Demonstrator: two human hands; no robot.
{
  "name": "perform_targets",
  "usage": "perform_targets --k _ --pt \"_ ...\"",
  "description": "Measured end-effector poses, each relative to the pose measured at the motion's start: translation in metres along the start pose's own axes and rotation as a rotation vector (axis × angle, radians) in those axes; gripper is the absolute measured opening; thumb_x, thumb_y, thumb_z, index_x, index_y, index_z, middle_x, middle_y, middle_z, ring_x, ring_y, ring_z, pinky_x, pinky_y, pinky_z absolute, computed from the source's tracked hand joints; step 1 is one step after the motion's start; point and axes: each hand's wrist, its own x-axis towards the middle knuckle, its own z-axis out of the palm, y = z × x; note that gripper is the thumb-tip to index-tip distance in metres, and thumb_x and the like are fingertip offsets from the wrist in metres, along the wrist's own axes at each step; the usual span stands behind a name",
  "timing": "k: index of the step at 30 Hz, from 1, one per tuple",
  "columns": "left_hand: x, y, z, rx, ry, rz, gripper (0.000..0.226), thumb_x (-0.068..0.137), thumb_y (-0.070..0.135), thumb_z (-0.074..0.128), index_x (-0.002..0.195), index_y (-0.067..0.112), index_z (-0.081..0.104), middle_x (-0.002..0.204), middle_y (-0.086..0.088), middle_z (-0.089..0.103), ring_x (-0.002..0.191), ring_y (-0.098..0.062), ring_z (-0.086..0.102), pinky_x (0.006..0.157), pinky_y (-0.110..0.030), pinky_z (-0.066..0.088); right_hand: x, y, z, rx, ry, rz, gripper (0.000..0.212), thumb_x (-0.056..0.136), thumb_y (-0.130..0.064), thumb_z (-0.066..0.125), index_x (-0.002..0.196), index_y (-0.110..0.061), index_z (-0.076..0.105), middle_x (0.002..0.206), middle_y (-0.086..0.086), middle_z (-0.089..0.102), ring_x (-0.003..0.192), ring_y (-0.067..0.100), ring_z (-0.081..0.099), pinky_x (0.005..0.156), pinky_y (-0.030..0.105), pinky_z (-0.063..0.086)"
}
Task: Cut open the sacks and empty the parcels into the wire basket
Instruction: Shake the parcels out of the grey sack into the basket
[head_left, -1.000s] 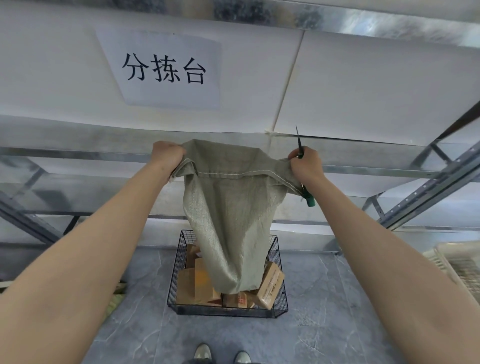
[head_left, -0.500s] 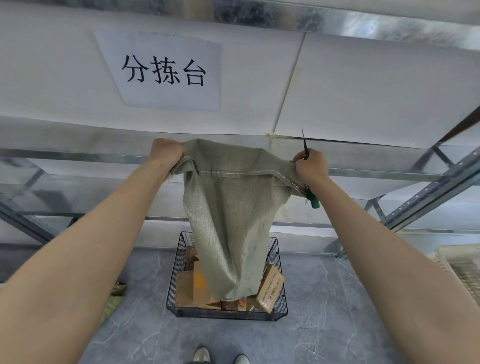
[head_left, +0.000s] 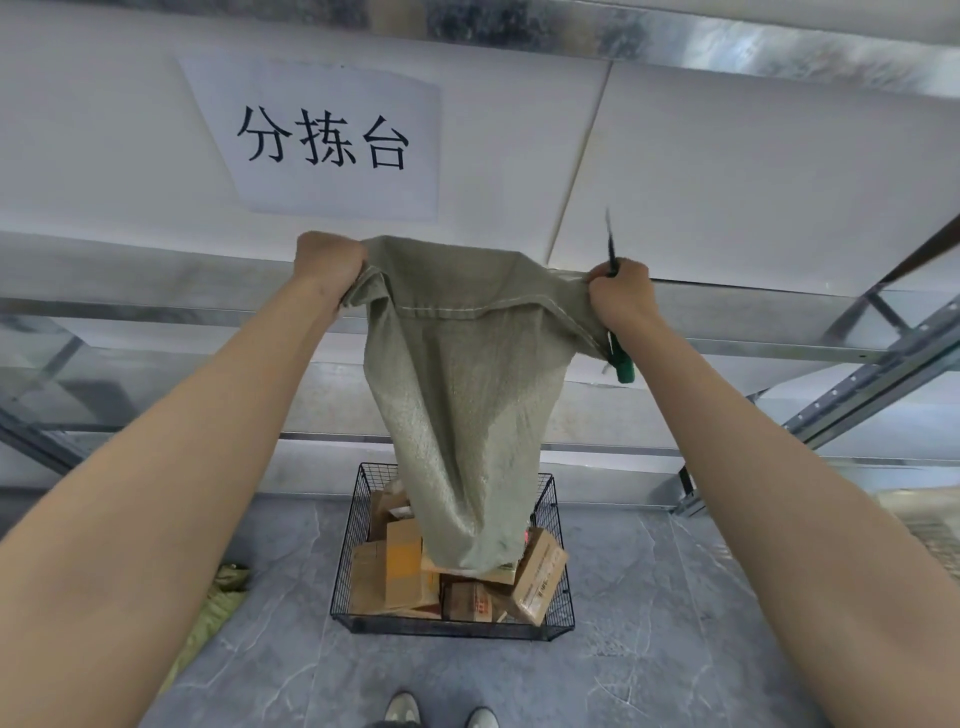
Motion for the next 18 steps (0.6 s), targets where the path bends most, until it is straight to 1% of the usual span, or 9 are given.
perform_targets --k 2,4,5,7,9,11,13,14,18 --pt "-0.001 -0.010 0.002 0.059 -0.035 -0.060 0.033 0.080 -0.003 0.048 0.058 0.015 0.032 0.058 -0.004 0.034 0.052 -0.016 0.030 0.047 -0.029 0.023 -0.001 0.003 0.004 -0.054 -0.110 0.031 0.034 0.092 -0.010 0.036 0.114 -0.005 0.062 0.091 0.005 0.057 0.076 0.018 0.054 0.067 0.027 0.044" --pt "-0.003 -0.014 0.001 0.094 -0.064 -0.050 0.028 0.083 0.000 0.051 0.062 0.014 0.040 0.062 -0.002 0.040 0.055 -0.017 0.037 0.049 -0.025 0.031 0.000 0.004 0.005 -0.042 -0.138 0.049 0.032 0.090 -0.010 0.038 0.109 -0.005 0.063 0.081 0.004 0.056 0.074 0.020 0.054 0.067 0.029 0.045" --pt "-0.004 -0.013 0.000 0.088 -0.071 -0.030 0.025 0.083 -0.001 0.052 0.064 0.013 0.044 0.063 -0.002 0.042 0.059 -0.021 0.040 0.052 -0.025 0.034 0.001 0.003 0.004 -0.018 -0.130 0.052 0.030 0.089 -0.010 0.039 0.105 -0.003 0.063 0.080 0.005 0.057 0.075 0.022 0.055 0.069 0.032 0.046" --pt "-0.002 -0.007 -0.004 0.018 -0.064 -0.006 0.026 0.081 -0.004 0.052 0.064 0.014 0.046 0.066 -0.004 0.042 0.073 -0.018 0.043 0.059 -0.030 0.036 0.002 -0.002 0.002 0.022 -0.093 0.045 0.028 0.088 -0.010 0.042 0.102 -0.001 0.064 0.086 0.009 0.062 0.077 0.023 0.056 0.072 0.033 0.048" --pt "0.000 0.002 -0.009 -0.031 -0.065 0.009 0.029 0.081 -0.004 0.051 0.062 0.017 0.043 0.070 -0.007 0.043 0.078 -0.018 0.043 0.066 -0.032 0.036 0.005 -0.008 -0.001 0.060 -0.039 0.031 0.029 0.089 -0.010 0.041 0.103 -0.001 0.065 0.095 0.010 0.064 0.083 0.023 0.058 0.075 0.032 0.049" --pt "-0.002 0.014 -0.015 -0.070 -0.075 0.031 0.023 0.079 -0.003 0.047 0.066 0.017 0.045 0.072 -0.009 0.044 0.073 -0.019 0.045 0.068 -0.034 0.038 0.008 -0.014 -0.005 0.096 0.024 0.010 0.029 0.090 -0.010 0.040 0.105 -0.005 0.065 0.099 0.007 0.062 0.086 0.022 0.056 0.068 0.025 0.047" --pt "-0.003 0.022 -0.017 -0.102 -0.083 0.050 0.020 0.080 -0.001 0.044 0.071 0.016 0.049 0.075 -0.007 0.049 0.070 -0.020 0.049 0.069 -0.036 0.043 0.008 -0.019 -0.008 0.113 0.074 -0.013 0.029 0.090 -0.008 0.039 0.105 -0.009 0.064 0.097 0.004 0.060 0.081 0.018 0.053 0.057 0.020 0.039" --pt "-0.005 0.025 -0.017 -0.089 -0.096 0.055 0.021 0.081 -0.002 0.043 0.073 0.016 0.051 0.076 -0.005 0.051 0.072 -0.021 0.051 0.071 -0.036 0.045 0.009 -0.020 -0.008 0.117 0.069 -0.017 0.029 0.089 -0.007 0.039 0.104 -0.010 0.064 0.096 0.004 0.059 0.080 0.018 0.052 0.057 0.021 0.039" --pt "-0.005 0.019 -0.014 0.116 -0.156 0.058 0.036 0.087 -0.006 0.037 0.073 0.013 0.064 0.085 -0.007 0.060 0.078 -0.023 0.059 0.082 -0.038 0.051 0.007 -0.016 -0.008 0.134 -0.069 0.021 0.022 0.086 -0.008 0.044 0.086 -0.014 0.064 0.090 0.004 0.062 0.083 0.021 0.057 0.073 0.032 0.050"
